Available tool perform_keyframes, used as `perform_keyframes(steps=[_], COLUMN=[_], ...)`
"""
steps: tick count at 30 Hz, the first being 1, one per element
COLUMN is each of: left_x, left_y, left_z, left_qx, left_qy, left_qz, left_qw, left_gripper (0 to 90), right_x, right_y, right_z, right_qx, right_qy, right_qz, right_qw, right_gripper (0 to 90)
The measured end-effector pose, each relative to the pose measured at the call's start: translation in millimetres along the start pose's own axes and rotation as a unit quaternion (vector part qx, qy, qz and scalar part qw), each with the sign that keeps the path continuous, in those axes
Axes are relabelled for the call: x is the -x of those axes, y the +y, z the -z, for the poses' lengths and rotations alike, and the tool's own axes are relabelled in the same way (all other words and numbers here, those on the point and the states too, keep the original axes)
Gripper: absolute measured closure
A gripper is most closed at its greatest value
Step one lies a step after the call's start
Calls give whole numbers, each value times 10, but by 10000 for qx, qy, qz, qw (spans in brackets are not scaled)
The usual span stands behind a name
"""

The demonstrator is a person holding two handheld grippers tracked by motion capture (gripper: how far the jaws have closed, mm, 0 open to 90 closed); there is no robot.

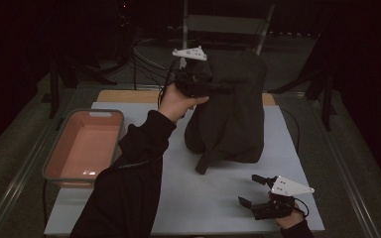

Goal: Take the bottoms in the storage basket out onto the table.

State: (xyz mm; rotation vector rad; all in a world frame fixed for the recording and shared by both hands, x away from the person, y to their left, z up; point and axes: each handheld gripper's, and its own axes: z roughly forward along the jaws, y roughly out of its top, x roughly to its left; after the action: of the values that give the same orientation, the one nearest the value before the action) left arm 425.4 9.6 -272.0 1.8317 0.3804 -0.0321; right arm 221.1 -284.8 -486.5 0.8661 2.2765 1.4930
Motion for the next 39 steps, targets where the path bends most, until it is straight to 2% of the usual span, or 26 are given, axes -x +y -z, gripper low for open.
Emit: perform_keyframes(steps=[2, 11, 21, 24, 25, 27, 30, 31, 35, 39], left_x=[-28, -87, -168, -205, -252, -287, -346, -377, -432, -452], left_y=[-103, -408, -776, -874, -956, -1009, -1114, -1175, -1271, -1324], left_z=[-61, -91, -249, -308, -354, -385, -453, -493, -544, -585], left_qx=[-109, 1, -192, -270, -282, -305, -381, -436, -518, -613], left_qy=[-3, -144, -147, -84, -26, -18, 3, 54, 55, 149], left_qz=[72, 378, 714, 785, 884, 957, 1069, 1112, 1230, 1222], left_qw=[9999, 9992, 9972, 9965, 9957, 9949, 9935, 9928, 9910, 9905], left_gripper=[740, 738, 731, 730, 727, 726, 723, 721, 711, 690], right_x=[-4, -3, -16, -18, -22, -23, -17, -2, 20, 21], right_y=[1, 2, 2, 4, 3, 3, 2, 5, 11, 19], right_z=[-1, 3, 0, 8, 24, 31, 92, 128, 170, 193], right_qx=[1, 0, -43, -28, -22, -25, 85, 195, 369, 474], right_qy=[0, -40, -30, -28, -34, -39, -158, -225, -364, -455], right_qz=[20, 22, 39, 46, 47, 64, 50, 7, -37, -12], right_qw=[10000, 10000, 10000, 10000, 10000, 10000, 9998, 9996, 9986, 9978], right_gripper=[95, 94, 94, 95, 95, 94, 95, 94, 95, 95])
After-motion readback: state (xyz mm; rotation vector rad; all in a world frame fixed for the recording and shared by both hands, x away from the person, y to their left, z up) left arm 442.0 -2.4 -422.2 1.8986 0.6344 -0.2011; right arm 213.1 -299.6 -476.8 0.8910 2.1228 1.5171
